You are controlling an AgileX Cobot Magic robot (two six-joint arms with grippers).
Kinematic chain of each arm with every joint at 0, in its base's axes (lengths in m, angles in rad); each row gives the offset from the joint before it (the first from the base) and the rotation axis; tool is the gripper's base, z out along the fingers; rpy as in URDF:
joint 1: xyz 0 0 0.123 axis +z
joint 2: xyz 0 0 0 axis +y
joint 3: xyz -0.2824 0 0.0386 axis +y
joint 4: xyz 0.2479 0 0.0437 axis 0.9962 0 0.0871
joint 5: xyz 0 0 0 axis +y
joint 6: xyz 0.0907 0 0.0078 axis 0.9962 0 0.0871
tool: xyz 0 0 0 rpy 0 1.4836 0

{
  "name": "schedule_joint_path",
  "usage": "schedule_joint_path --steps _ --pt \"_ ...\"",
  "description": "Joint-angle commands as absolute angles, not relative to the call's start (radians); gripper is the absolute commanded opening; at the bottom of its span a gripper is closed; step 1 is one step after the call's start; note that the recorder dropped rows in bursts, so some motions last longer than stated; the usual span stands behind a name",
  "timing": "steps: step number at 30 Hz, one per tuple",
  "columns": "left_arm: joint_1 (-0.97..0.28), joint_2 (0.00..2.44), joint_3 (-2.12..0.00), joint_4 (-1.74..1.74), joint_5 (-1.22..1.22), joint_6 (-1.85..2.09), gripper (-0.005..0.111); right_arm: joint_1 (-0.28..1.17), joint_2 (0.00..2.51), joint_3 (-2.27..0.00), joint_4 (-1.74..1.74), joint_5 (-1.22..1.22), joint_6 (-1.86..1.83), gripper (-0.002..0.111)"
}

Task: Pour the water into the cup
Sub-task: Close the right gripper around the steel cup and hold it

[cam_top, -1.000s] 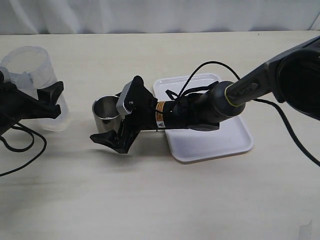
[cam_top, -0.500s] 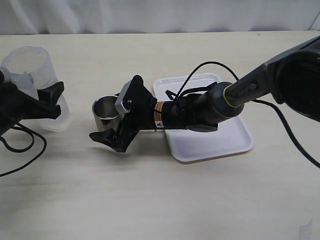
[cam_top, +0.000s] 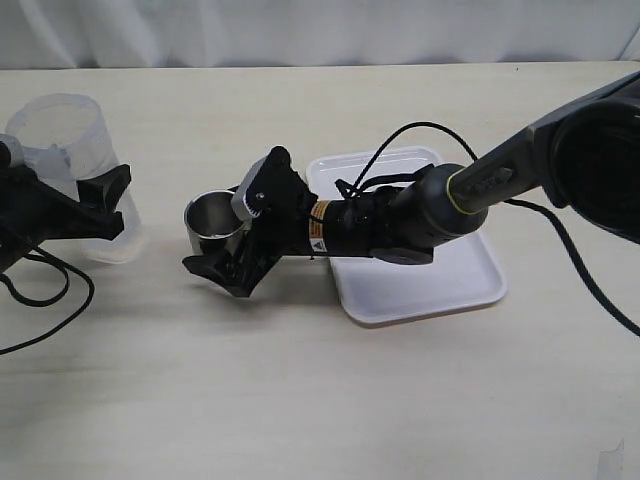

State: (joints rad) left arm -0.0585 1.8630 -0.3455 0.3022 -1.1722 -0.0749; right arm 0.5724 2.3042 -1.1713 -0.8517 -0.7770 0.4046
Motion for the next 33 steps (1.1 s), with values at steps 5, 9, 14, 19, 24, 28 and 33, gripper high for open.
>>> schedule_joint_path --steps 5,9,14,19,24,28,33 --pt "-0.057 1.860 -0.353 0.301 -1.221 -0.083 0.000 0.572 2.306 -1.175 -0.849 -0.863 0.400 0.110" --pt "-0.057 1.860 -0.353 0.301 -1.221 -0.083 0.000 0.572 2.332 -1.175 -0.844 -0.942 0.397 0.110" --pt "-0.057 1.860 -0.353 0.306 -1.221 -0.083 0.000 0.556 2.379 -1.175 -0.815 -0.973 0.373 0.110" --pt "-0.057 1.860 -0.353 0.306 -1.221 -0.083 0.000 0.556 2.393 -1.175 -0.789 -1.050 0.373 0.110" --pt "-0.057 1.860 -0.353 0.306 -1.221 -0.083 0.000 0.556 2.424 -1.175 -0.716 -1.052 0.373 0.110" --pt "-0.057 1.860 -0.353 0.306 -1.221 -0.083 0.000 0.560 2.427 -1.175 -0.724 -1.089 0.351 0.110" --pt "-0.057 1.860 -0.353 0.306 -1.221 -0.083 0.000 0.560 2.449 -1.208 -0.730 -1.083 0.351 0.110"
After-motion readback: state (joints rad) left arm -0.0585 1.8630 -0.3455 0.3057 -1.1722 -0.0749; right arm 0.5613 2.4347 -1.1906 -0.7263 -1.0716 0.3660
